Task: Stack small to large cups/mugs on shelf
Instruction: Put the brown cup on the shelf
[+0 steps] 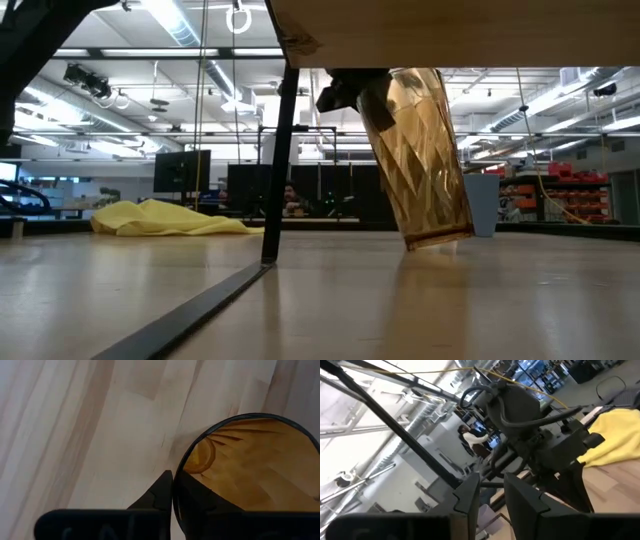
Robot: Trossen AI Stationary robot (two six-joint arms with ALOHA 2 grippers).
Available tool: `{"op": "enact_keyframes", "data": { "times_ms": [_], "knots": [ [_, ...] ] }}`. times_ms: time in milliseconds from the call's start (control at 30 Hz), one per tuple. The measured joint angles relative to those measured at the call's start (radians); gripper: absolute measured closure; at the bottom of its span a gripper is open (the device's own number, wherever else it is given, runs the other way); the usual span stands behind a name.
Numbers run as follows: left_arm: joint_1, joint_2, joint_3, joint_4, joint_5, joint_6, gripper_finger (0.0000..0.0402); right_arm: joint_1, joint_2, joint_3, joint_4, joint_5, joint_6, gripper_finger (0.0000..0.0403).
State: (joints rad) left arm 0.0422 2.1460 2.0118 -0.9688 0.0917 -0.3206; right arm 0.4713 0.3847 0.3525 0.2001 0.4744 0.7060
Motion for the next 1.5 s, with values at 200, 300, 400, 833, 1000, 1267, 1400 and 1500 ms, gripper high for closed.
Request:
{"op": "enact_keyframes", "data": {
  "times_ms": [200, 300, 400, 833, 1000, 1267, 1400, 1500],
  "knots": [
    [-0.002, 0.001, 0.006, 0.024, -0.002, 0.018, 0.0366, 0.0, 0.012, 0.0, -0.005, -0.001, 0.002, 0.0306],
    [-0.003, 0.001, 0.006, 0.027, -0.001, 0.018, 0.0357, 0.0, 0.014, 0.0, -0.006, -0.002, 0.002, 0.0306],
    [-0.002, 0.001, 0.006, 0.027, -0.001, 0.018, 0.0346, 0.0, 0.014, 0.0, -0.006, -0.003, 0.002, 0.0306],
    [-0.002, 0.001, 0.006, 0.035, -0.001, 0.01, 0.0304, 0.0, 0.014, 0.0, -0.006, -0.003, 0.002, 0.0306],
    [-0.002, 0.001, 0.013, 0.035, 0.0, 0.01, 0.0293, 0.0, 0.014, 0.0, -0.006, -0.003, 0.002, 0.0306],
    [-0.002, -0.001, 0.137, 0.023, 0.0, 0.014, 0.0273, 0.0, 0.014, 0.0, -0.006, -0.003, 0.002, 0.0306],
    [0.002, -0.004, 0.189, -0.022, 0.0, 0.018, 0.0265, 0.0, 0.014, 0.0, -0.008, -0.003, 0.011, 0.0306],
    [0.007, -0.003, 0.247, -0.153, -0.001, 0.038, 0.0261, 0.0, 0.014, 0.0, -0.008, -0.003, 0.058, 0.0306]
  ]
}}
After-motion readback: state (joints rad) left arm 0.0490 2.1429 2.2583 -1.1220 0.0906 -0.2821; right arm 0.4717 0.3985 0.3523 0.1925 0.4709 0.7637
